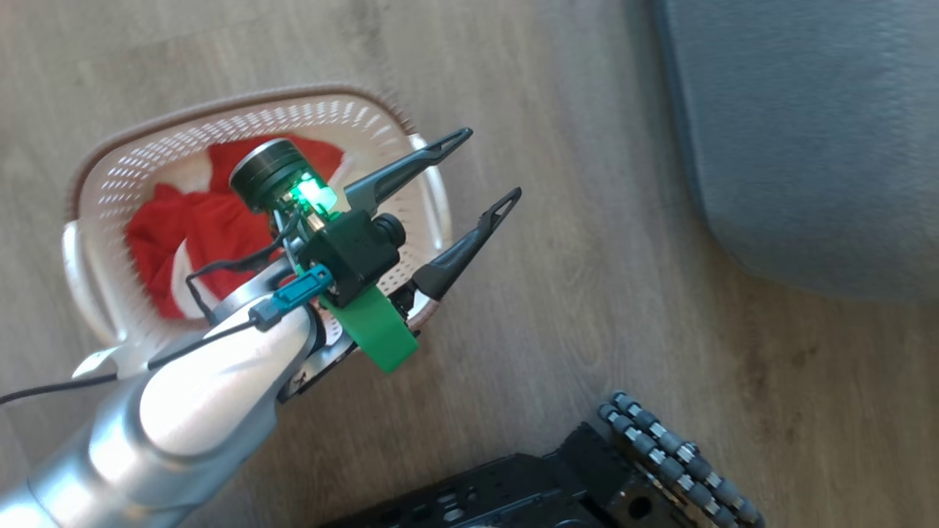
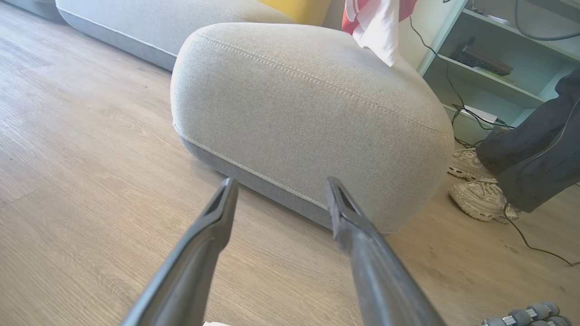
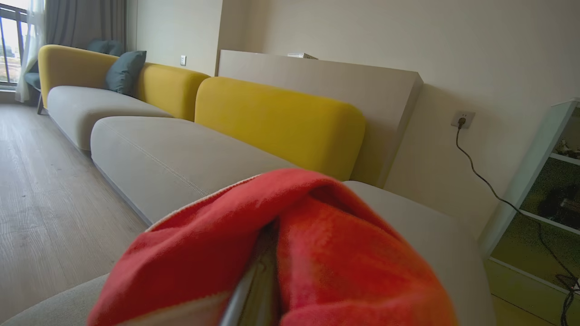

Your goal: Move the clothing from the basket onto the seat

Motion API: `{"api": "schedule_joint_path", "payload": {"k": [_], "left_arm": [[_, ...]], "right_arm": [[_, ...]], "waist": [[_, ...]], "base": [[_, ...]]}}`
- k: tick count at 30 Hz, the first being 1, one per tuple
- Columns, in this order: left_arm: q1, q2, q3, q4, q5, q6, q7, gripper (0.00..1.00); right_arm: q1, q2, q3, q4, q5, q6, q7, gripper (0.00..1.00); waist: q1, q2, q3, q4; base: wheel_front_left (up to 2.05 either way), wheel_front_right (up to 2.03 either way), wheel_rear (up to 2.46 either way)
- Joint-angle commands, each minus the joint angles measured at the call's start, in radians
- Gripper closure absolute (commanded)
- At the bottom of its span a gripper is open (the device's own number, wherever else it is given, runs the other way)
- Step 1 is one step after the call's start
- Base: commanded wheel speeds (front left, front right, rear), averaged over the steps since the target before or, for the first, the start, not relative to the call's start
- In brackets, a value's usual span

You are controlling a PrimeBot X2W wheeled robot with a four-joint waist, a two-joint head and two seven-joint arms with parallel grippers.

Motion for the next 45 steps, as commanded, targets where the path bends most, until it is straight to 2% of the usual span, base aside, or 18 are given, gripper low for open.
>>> {"api": "schedule_joint_path", "payload": {"k": [1, 5, 10, 13, 18, 19, 20, 21, 25, 32, 34, 36, 45], "left_arm": [[-0.007, 0.009, 0.027, -0.04, 0.008, 0.001, -0.004, 0.0], [0.021, 0.01, 0.049, -0.045, 0.01, 0.001, -0.004, 0.0], [0.07, 0.022, 0.06, -0.044, 0.015, 0.001, -0.004, 0.0], [0.08, 0.022, 0.057, -0.047, 0.019, 0.001, -0.004, 0.0], [0.079, 0.015, 0.059, -0.045, 0.019, 0.001, -0.004, 0.0], [0.078, 0.013, 0.058, -0.045, 0.019, 0.001, -0.004, 0.0], [0.077, 0.01, 0.057, -0.044, 0.019, 0.001, -0.004, 0.0], [0.075, 0.006, 0.055, -0.043, 0.018, 0.001, -0.004, 0.0], [0.071, -0.008, 0.053, -0.036, 0.013, 0.001, -0.004, 0.0], [0.075, -0.035, 0.053, -0.024, 0.005, 0.001, -0.004, 0.0], [0.086, -0.043, 0.058, -0.017, 0.002, 0.001, -0.004, 0.0], [0.098, -0.054, 0.062, -0.013, -0.001, 0.001, -0.004, 0.0], [0.14, -0.1, 0.101, 0.01, -0.008, 0.001, -0.004, 0.0]], "right_arm": [[-0.031, -0.054, -0.031, -0.028, -0.016, 0.007, -0.003, 1.0], [-0.072, -0.082, -0.11, -0.025, -0.073, 0.007, -0.003, 1.0], [-0.068, -0.068, -0.198, 0.002, -0.145, 0.007, 0.017, 1.0], [-0.036, -0.054, -0.247, 0.045, -0.174, 0.007, 0.018, 1.0], [0.015, -0.047, -0.265, 0.156, -0.18, 0.007, 0.008, 1.0], [0.024, -0.046, -0.261, 0.186, -0.176, 0.007, 0.006, 0.85], [0.034, -0.048, -0.254, 0.213, -0.171, 0.007, 0.004, 0.54], [0.044, -0.053, -0.243, 0.235, -0.169, 0.007, 0.002, 0.01], [0.081, -0.069, -0.185, 0.315, -0.14, 0.007, -0.003, 0.0], [0.175, -0.074, -0.077, 0.321, -0.043, 0.007, -0.004, 0.0], [0.238, -0.018, -0.038, 0.27, -0.034, 0.007, -0.004, 0.0], [0.292, 0.009, -0.011, 0.231, -0.024, 0.007, -0.004, 0.0], [0.483, 0.038, 0.113, 0.139, 0.068, 0.007, -0.004, 0.0]], "waist": [[-0.0002, 0.0, 0.02, 0.034], [-0.0002, 0.0, 0.038, 0.068], [-0.0002, 0.0, 0.052, 0.092], [-0.0002, 0.0, 0.057, 0.1], [-0.0002, 0.0, 0.053, 0.106], [-0.0002, 0.0, 0.05, 0.105], [-0.0002, 0.0, 0.045, 0.105], [-0.0002, 0.0, 0.042, 0.105], [-0.0002, 0.0, 0.017, 0.106], [-0.0002, 0.0, -0.029, 0.112], [-0.0002, 0.0, -0.058, 0.107], [-0.0002, 0.0, -0.081, 0.108], [-0.0002, 0.0, -0.188, 0.13]], "base": [[0.0, 0.0, 0.0], [0.0, 0.0, 0.0], [0.0, 0.0, 0.0], [0.0, 0.0, 0.0], [0.0, 0.0, 0.0], [0.0, 0.0, 0.0], [0.0, 0.0, 0.0], [0.0, 0.0, 0.0], [0.0, 0.0, 0.0], [0.0, 0.0, 0.0], [0.0, 0.0, 0.0], [0.0, 0.0, 0.0], [0.0, 0.0, 0.0]]}}
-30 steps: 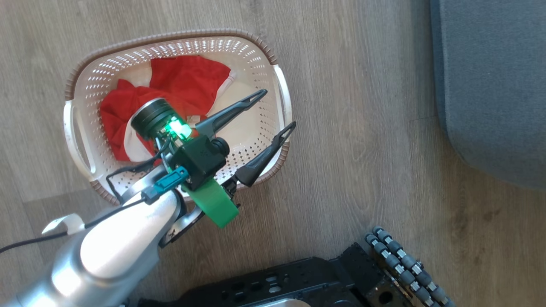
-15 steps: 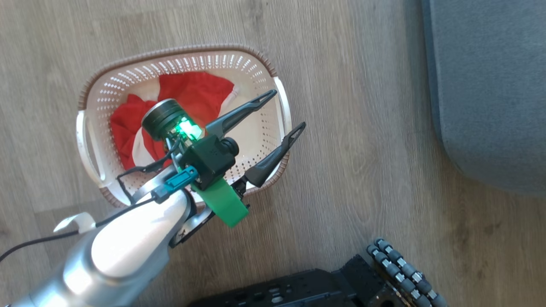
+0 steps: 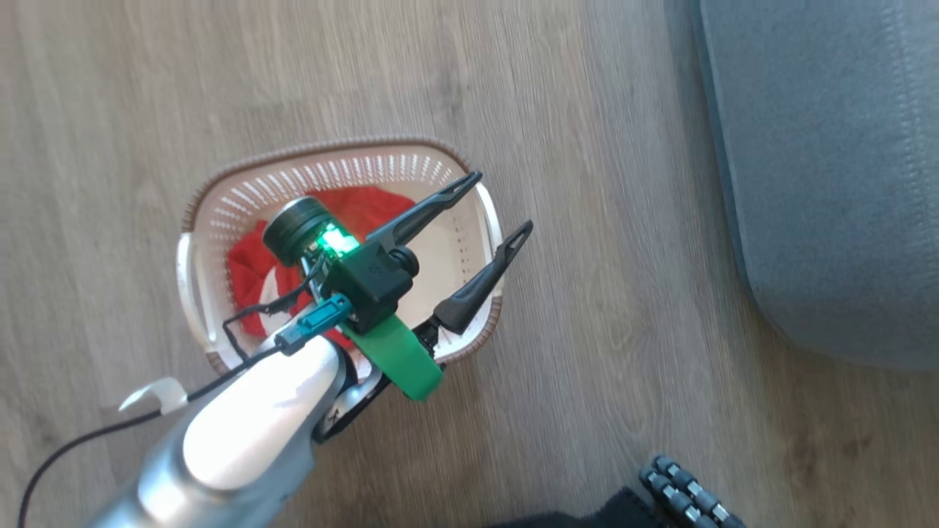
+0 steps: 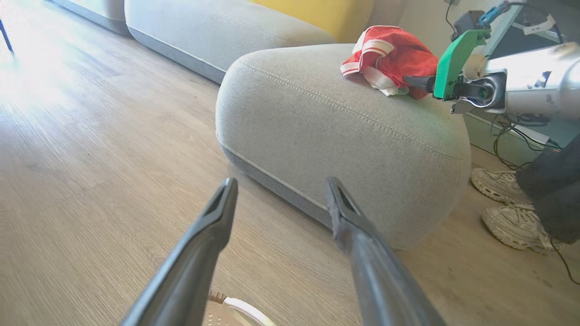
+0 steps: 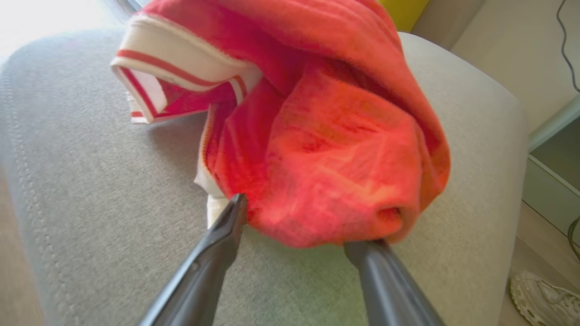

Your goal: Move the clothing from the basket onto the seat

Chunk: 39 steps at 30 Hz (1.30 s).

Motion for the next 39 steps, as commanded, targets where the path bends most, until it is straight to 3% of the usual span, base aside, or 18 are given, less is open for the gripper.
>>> {"api": "schedule_joint_path", "payload": {"k": [1, 11, 19, 26, 39], "left_arm": [[0.014, -0.004, 0.04, -0.025, -0.008, 0.001, -0.004, 0.0], [0.103, -0.053, 0.142, 0.017, -0.013, 0.001, -0.004, 0.0], [0.189, -0.1, 0.313, 0.069, 0.004, 0.001, -0.004, 0.0], [0.258, -0.132, 0.453, 0.109, 0.029, 0.001, -0.004, 0.0], [0.358, -0.182, 0.654, 0.167, 0.087, 0.001, -0.004, 0.0]], "right_arm": [[0.043, -0.021, 0.025, -0.037, 0.016, 0.007, -0.005, 0.0], [0.201, 0.012, 0.204, -0.145, 0.093, 0.007, -0.005, 0.0], [0.284, 0.095, 0.309, -0.284, 0.126, 0.007, -0.005, 0.0], [0.325, 0.124, 0.431, -0.367, 0.176, 0.007, -0.005, 0.0], [0.409, 0.183, 0.629, -0.459, 0.254, 0.007, -0.005, 0.0]], "waist": [[0.0001, -0.0001, -0.034, 0.014], [0.0001, -0.0001, -0.171, 0.069], [0.0001, -0.0001, -0.286, 0.151], [0.0001, -0.0001, -0.362, 0.208], [0.0001, -0.0001, -0.455, 0.225]], "base": [[0.0, 0.0, 0.0], [0.0, 0.0, 0.0], [0.0, 0.0, 0.0], [0.0, 0.0, 0.0], [0.0, 0.0, 0.0]]}}
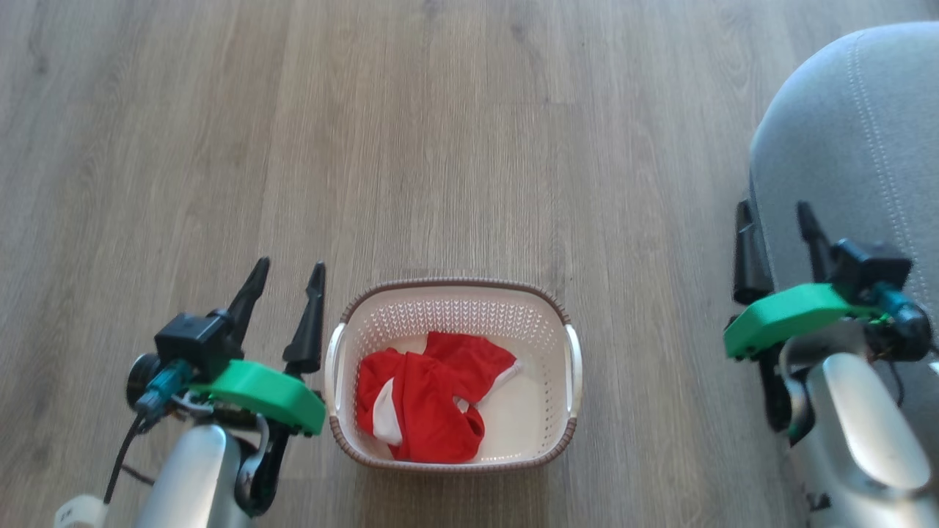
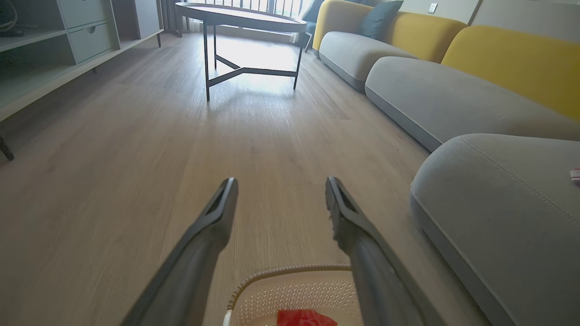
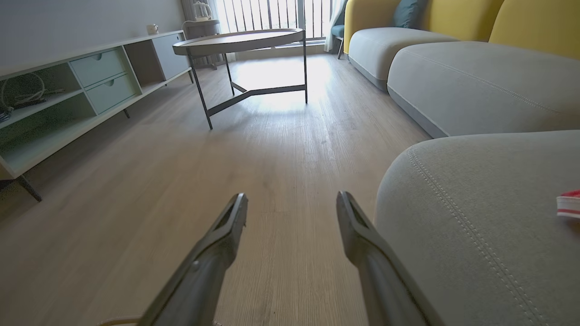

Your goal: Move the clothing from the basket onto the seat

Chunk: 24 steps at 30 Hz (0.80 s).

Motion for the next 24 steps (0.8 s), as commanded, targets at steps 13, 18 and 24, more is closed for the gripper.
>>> {"api": "schedule_joint_path", "payload": {"k": [13, 18, 24], "left_arm": [[0.072, -0.039, 0.203, -0.022, 0.087, 0.001, -0.004, 0.0], [0.099, -0.05, 0.247, -0.017, 0.114, 0.001, -0.004, 0.0], [0.123, -0.056, 0.29, -0.009, 0.143, 0.004, -0.004, 0.0]], "right_arm": [[0.13, 0.029, 0.106, -0.136, -0.033, 0.007, -0.005, 0.0], [0.18, 0.035, 0.124, -0.145, -0.057, 0.007, -0.005, 0.0], [0.221, 0.044, 0.116, -0.155, -0.069, 0.007, -0.005, 0.0]], "waist": [[0.0001, -0.0001, -0.077, -0.039], [0.0001, -0.0001, -0.105, -0.04], [0.0001, -0.0001, -0.124, -0.034]], "base": [[0.0, 0.0, 0.0], [0.0, 0.0, 0.0], [0.0, 0.0, 0.0]]}}
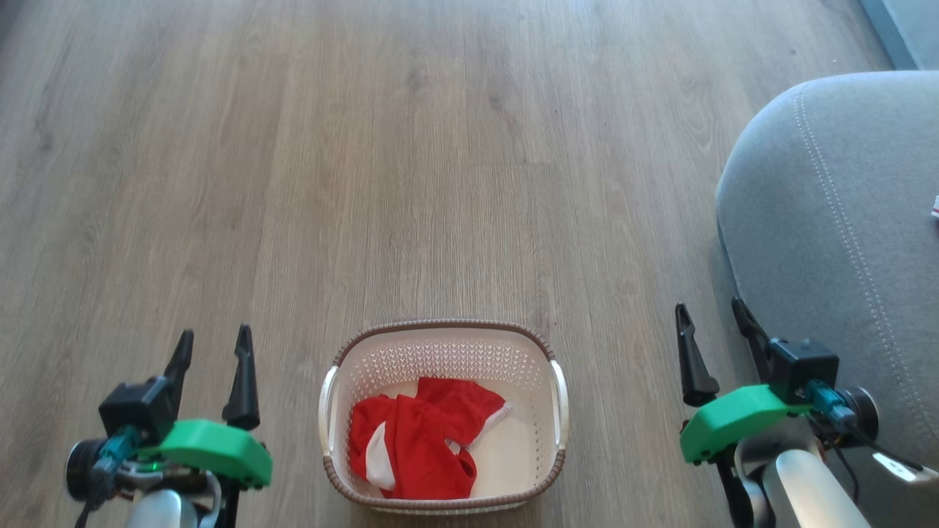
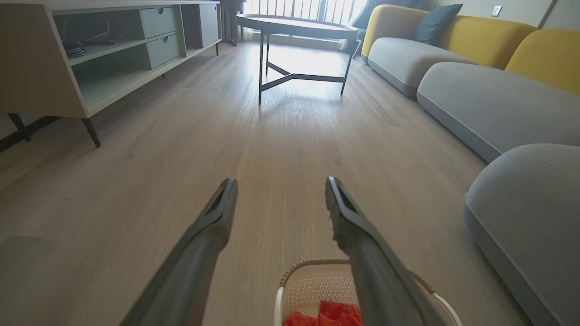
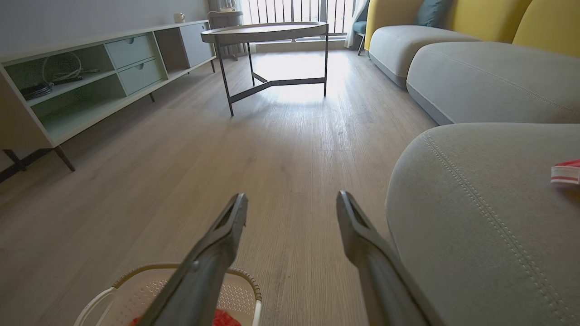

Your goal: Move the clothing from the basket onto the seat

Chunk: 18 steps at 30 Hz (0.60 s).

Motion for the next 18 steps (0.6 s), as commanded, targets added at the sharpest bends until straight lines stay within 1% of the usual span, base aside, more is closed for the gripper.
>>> {"api": "schedule_joint_path", "payload": {"k": [1, 7, 18], "left_arm": [[-0.015, 0.004, 0.042, -0.021, 0.013, 0.006, -0.005, 0.0], [0.002, 0.002, 0.051, -0.019, 0.024, 0.007, -0.005, 0.0], [0.008, 0.002, 0.04, -0.015, 0.013, 0.008, -0.005, 0.0]], "right_arm": [[-0.008, 0.003, 0.016, -0.038, -0.007, 0.007, -0.005, 0.0], [0.005, 0.011, -0.007, -0.044, -0.015, 0.007, -0.005, 0.0], [0.004, 0.017, -0.012, -0.039, -0.018, 0.007, -0.005, 0.0]], "waist": [[0.0001, -0.0001, -0.004, 0.002], [0.0001, -0.0001, -0.007, 0.007], [0.0001, -0.0001, -0.009, 0.005]], "base": [[0.0, 0.0, 0.0], [0.0, 0.0, 0.0], [0.0, 0.0, 0.0]]}}
